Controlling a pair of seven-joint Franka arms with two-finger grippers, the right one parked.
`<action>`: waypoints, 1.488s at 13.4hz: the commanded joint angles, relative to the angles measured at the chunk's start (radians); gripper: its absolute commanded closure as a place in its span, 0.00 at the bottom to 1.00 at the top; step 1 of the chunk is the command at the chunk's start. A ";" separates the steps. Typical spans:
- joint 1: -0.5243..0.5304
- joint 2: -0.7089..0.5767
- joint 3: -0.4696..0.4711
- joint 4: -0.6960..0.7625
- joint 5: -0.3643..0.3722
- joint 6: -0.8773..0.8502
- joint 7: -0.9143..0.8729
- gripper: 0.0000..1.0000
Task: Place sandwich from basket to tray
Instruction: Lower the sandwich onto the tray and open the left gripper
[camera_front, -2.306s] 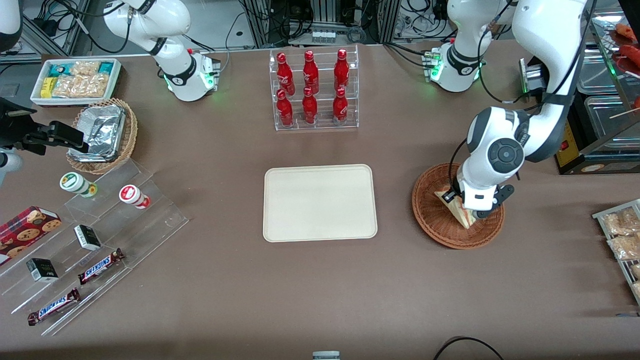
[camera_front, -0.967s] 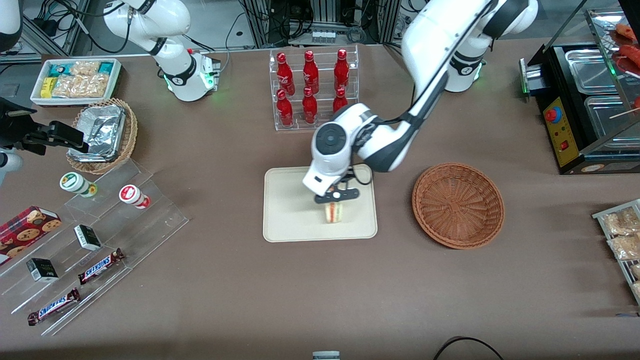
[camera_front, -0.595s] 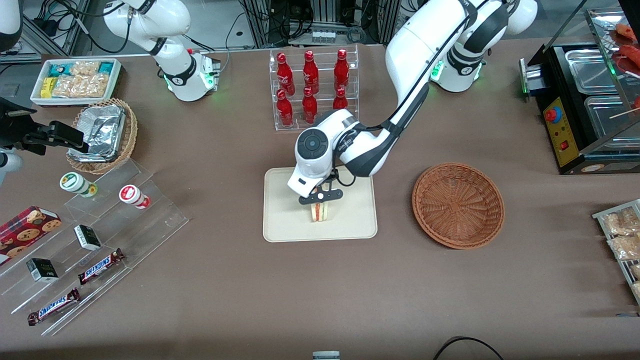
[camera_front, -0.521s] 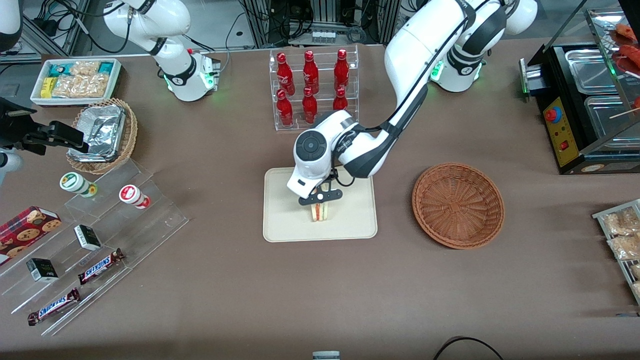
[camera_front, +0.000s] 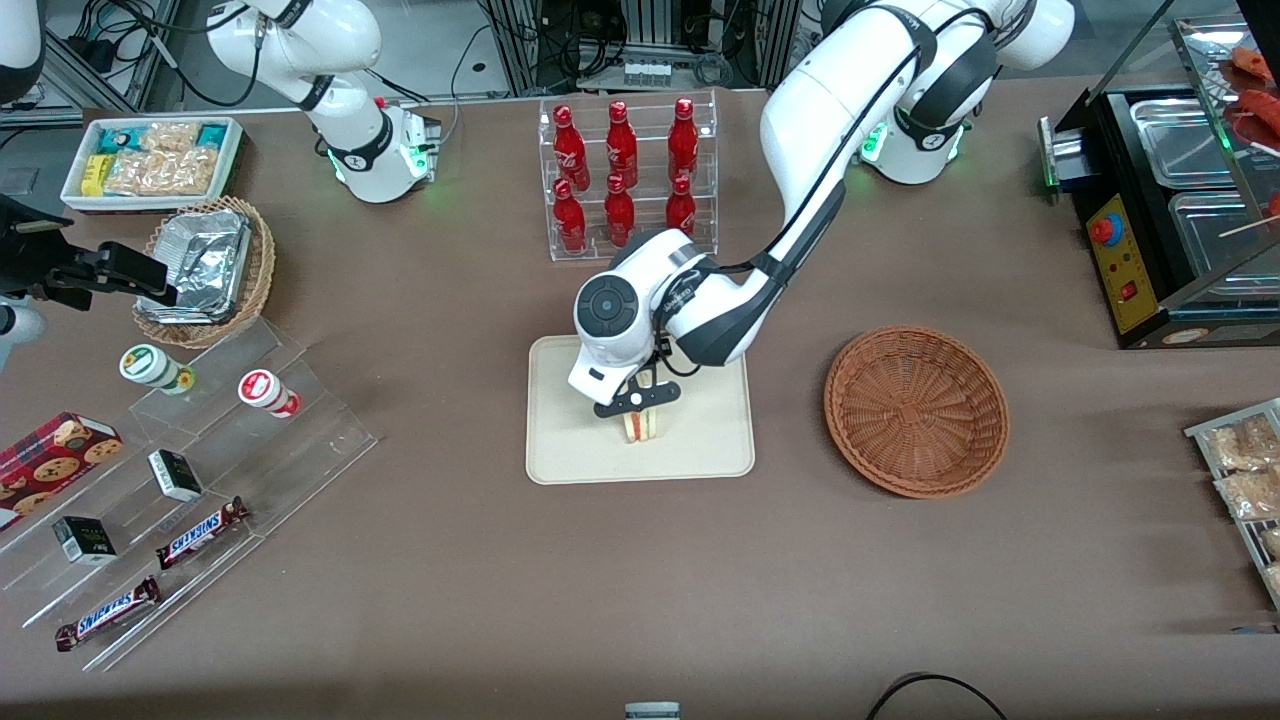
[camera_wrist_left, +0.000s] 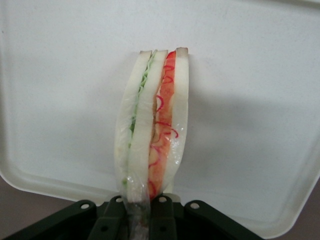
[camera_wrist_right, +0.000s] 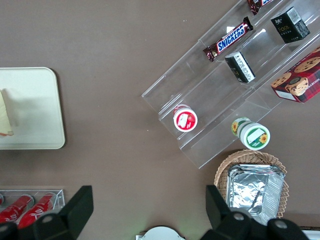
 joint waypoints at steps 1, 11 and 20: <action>-0.019 0.027 0.012 0.046 0.034 -0.029 -0.021 1.00; -0.037 -0.018 0.023 0.048 0.034 -0.032 -0.011 0.00; 0.091 -0.215 0.021 0.039 0.014 -0.202 0.110 0.00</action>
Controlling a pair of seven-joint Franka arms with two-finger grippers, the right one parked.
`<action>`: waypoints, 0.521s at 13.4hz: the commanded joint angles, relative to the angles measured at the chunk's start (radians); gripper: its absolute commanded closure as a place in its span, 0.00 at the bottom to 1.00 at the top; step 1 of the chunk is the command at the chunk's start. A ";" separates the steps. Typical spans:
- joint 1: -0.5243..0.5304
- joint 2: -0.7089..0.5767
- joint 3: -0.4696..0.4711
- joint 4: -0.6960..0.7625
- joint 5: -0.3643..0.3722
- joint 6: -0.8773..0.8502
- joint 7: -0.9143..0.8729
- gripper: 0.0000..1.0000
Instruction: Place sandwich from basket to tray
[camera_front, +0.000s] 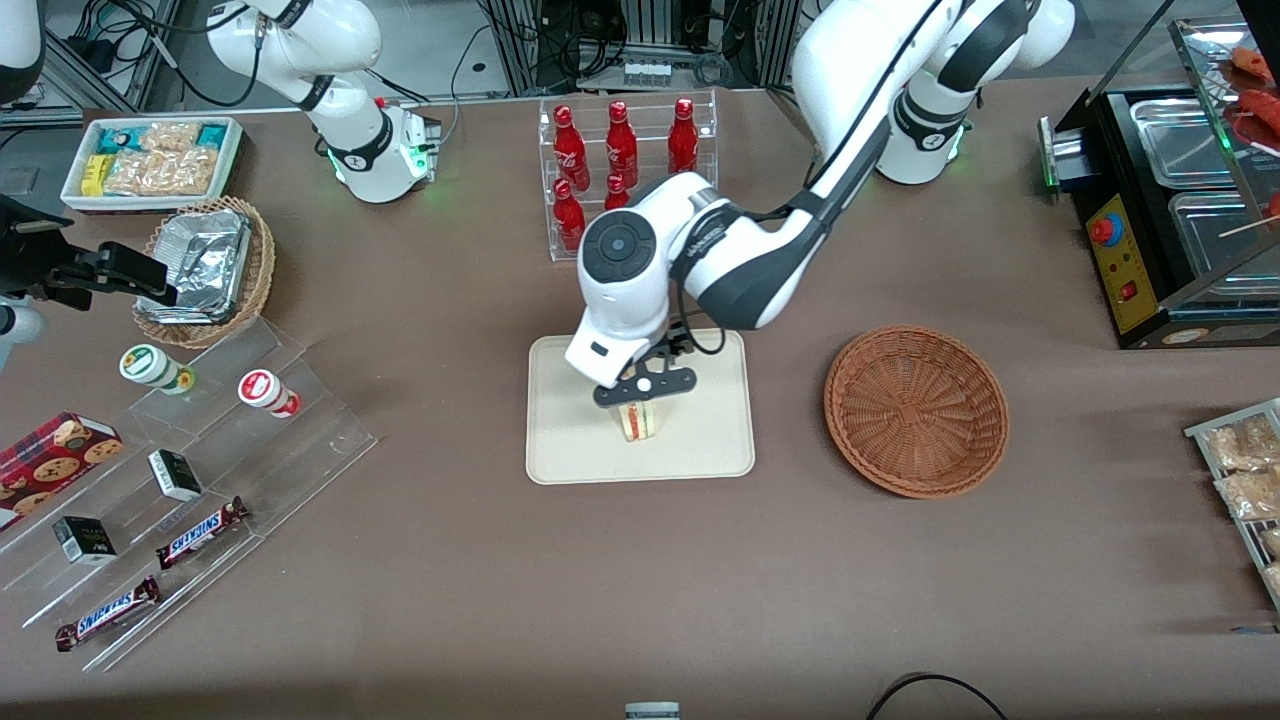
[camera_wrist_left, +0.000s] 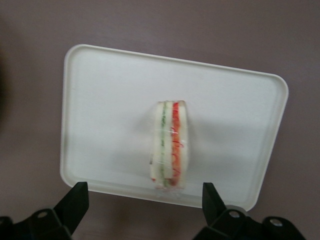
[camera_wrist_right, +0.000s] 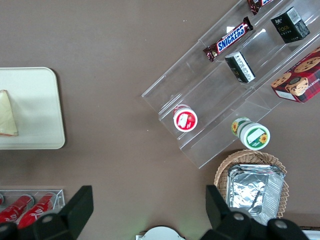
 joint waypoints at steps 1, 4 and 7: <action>0.103 -0.084 -0.012 -0.045 -0.010 -0.080 0.043 0.00; 0.186 -0.164 -0.012 -0.155 -0.014 -0.080 0.239 0.00; 0.296 -0.278 -0.012 -0.293 -0.032 -0.073 0.428 0.00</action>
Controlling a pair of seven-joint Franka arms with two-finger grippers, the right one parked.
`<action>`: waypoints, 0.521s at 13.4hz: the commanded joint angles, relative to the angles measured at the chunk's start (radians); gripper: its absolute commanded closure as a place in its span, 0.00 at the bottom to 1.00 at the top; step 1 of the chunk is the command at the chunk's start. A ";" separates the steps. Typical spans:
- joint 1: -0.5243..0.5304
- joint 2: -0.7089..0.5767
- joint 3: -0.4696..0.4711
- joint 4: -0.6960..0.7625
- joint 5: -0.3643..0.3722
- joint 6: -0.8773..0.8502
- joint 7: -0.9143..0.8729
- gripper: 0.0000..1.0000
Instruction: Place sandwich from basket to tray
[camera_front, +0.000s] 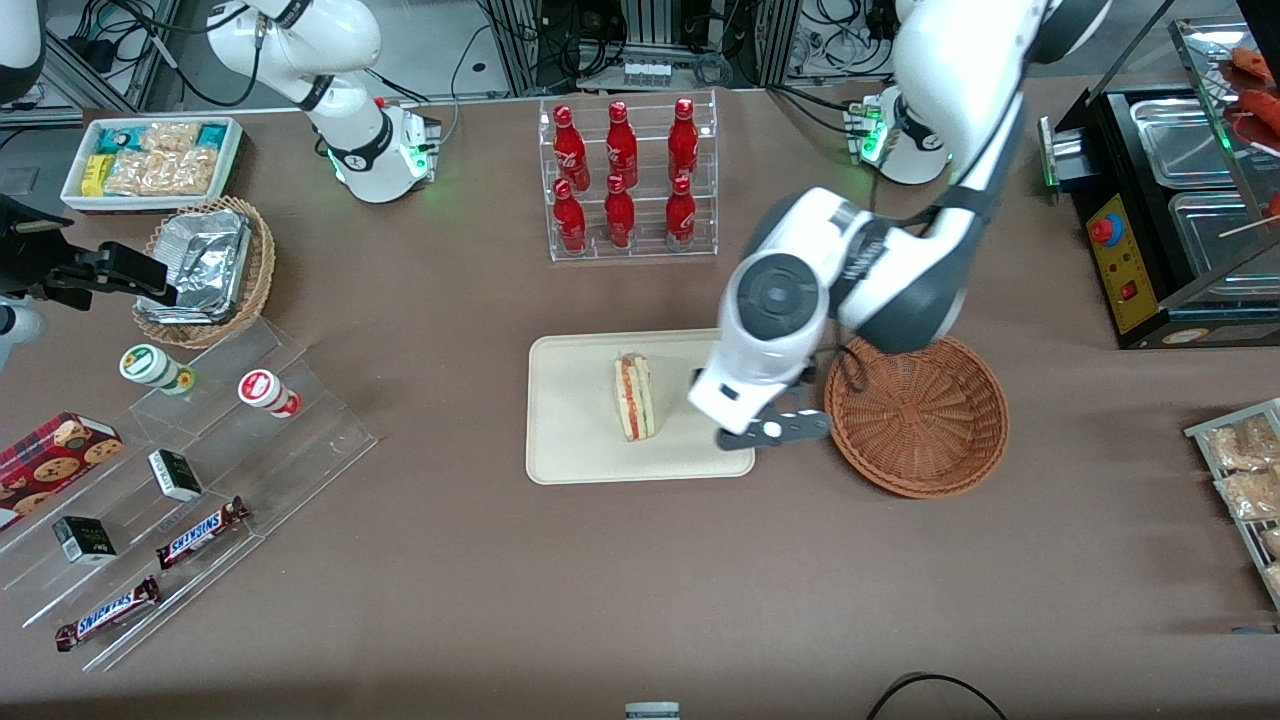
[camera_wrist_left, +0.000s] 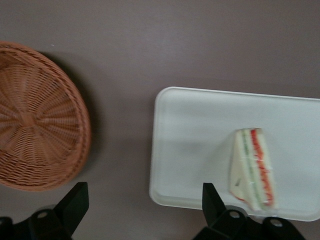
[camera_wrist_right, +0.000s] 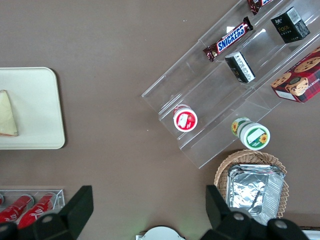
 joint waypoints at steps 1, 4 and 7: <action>0.095 -0.155 -0.010 -0.180 -0.036 0.011 0.169 0.00; 0.200 -0.256 -0.010 -0.279 -0.084 0.006 0.339 0.00; 0.291 -0.366 -0.007 -0.386 -0.093 0.002 0.506 0.00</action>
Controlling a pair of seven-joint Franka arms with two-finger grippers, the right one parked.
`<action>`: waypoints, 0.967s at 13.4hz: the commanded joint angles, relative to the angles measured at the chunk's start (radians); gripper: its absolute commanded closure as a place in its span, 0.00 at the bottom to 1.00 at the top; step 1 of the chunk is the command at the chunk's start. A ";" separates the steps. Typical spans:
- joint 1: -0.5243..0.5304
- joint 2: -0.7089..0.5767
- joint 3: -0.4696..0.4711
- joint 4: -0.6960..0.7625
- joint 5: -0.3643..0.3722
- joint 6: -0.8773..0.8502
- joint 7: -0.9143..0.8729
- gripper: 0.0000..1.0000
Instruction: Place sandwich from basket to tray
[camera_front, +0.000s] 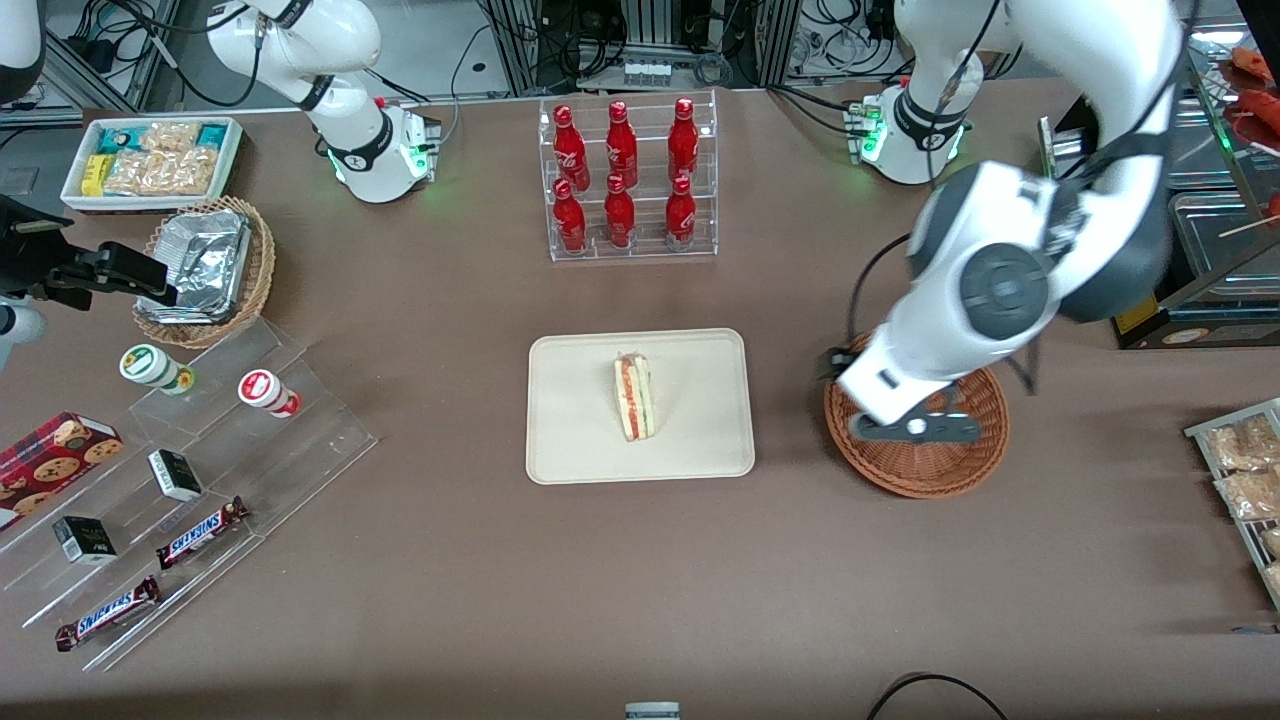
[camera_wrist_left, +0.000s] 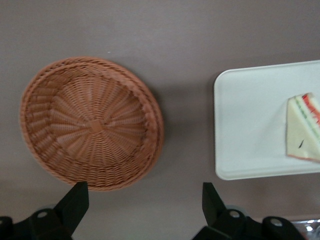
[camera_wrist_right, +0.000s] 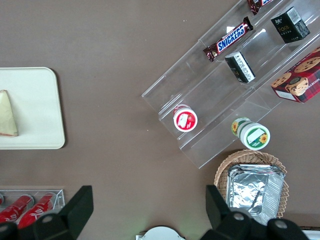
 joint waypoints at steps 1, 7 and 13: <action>0.076 -0.144 -0.003 -0.147 -0.021 0.002 0.121 0.00; 0.228 -0.266 0.007 -0.144 -0.017 -0.139 0.359 0.00; 0.239 -0.340 0.099 -0.091 -0.015 -0.211 0.367 0.00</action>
